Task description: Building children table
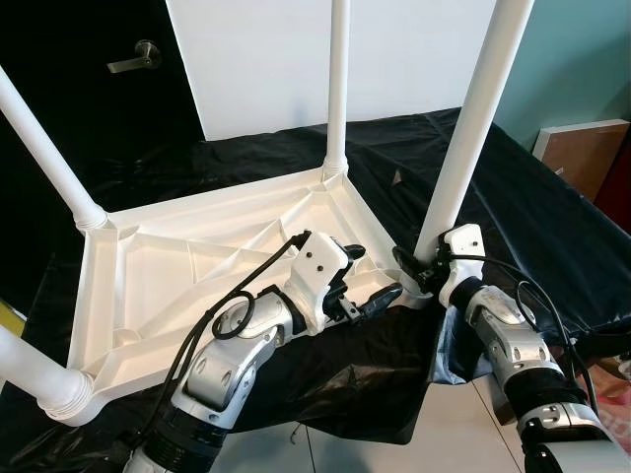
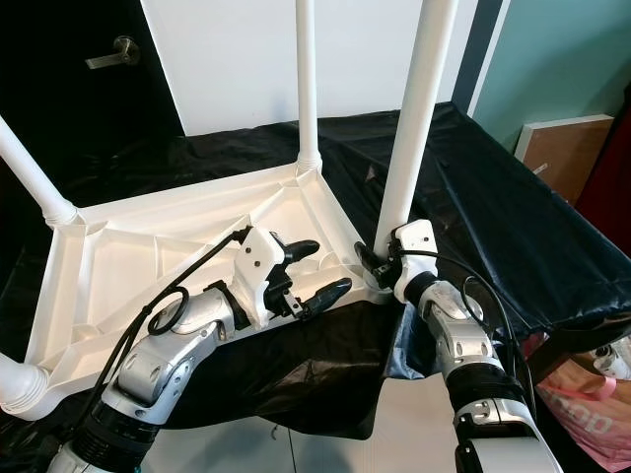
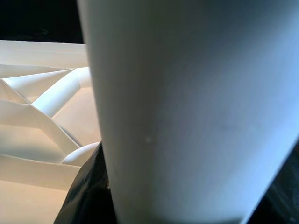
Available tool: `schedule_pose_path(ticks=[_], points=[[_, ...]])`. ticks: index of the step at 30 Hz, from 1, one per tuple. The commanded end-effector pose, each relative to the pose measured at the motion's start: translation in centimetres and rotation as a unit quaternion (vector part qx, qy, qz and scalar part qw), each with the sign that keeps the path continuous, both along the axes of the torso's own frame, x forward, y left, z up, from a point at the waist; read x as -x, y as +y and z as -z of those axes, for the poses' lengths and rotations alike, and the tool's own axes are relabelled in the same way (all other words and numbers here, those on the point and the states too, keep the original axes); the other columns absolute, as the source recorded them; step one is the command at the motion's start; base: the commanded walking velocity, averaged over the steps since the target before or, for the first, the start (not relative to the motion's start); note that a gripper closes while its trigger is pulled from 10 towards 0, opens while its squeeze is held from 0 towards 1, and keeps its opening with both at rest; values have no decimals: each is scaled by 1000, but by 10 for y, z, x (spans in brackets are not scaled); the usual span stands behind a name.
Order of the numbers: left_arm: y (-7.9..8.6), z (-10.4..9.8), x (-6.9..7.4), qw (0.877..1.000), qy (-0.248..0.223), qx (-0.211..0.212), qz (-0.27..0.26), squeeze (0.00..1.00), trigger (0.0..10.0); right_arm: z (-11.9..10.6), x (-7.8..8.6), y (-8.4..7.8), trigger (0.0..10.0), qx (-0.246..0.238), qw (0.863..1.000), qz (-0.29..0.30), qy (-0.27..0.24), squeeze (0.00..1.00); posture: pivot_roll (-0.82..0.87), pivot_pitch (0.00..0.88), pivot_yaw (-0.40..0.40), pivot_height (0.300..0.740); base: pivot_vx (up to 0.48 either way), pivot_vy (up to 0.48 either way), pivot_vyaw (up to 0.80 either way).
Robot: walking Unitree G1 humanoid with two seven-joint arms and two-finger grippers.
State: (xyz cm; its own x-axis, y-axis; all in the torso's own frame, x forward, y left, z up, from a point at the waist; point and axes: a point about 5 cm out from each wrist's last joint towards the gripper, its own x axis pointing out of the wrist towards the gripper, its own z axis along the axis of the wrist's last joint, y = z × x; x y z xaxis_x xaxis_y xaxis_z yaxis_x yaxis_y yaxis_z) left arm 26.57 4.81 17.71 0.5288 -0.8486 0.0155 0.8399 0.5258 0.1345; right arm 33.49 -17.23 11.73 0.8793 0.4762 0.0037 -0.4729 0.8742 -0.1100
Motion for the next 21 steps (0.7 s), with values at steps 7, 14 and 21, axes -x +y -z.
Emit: schedule_pose_path(ticks=[7, 14, 21], points=[[-2, 5, 4, 1000, 9, -2, 16, 0, 10000, 14, 5, 6, 10000, -32, 998, 50, 23, 0, -158, 0, 4, 740, 0, 0, 0], [-4, 9, 6, 1000, 21, 3, 16, 0, 10000, 24, 15, 15, 10000, -48, 982, 183, 18, 0, -161, 0, 1, 740, 0, 0, 0], [-3, 9, 7, 1000, 21, 1, 19, 0, 10000, 29, 23, 23, 10000, -56, 960, 276, 6, 0, -158, 0, 5, 740, 0, 0, 0]])
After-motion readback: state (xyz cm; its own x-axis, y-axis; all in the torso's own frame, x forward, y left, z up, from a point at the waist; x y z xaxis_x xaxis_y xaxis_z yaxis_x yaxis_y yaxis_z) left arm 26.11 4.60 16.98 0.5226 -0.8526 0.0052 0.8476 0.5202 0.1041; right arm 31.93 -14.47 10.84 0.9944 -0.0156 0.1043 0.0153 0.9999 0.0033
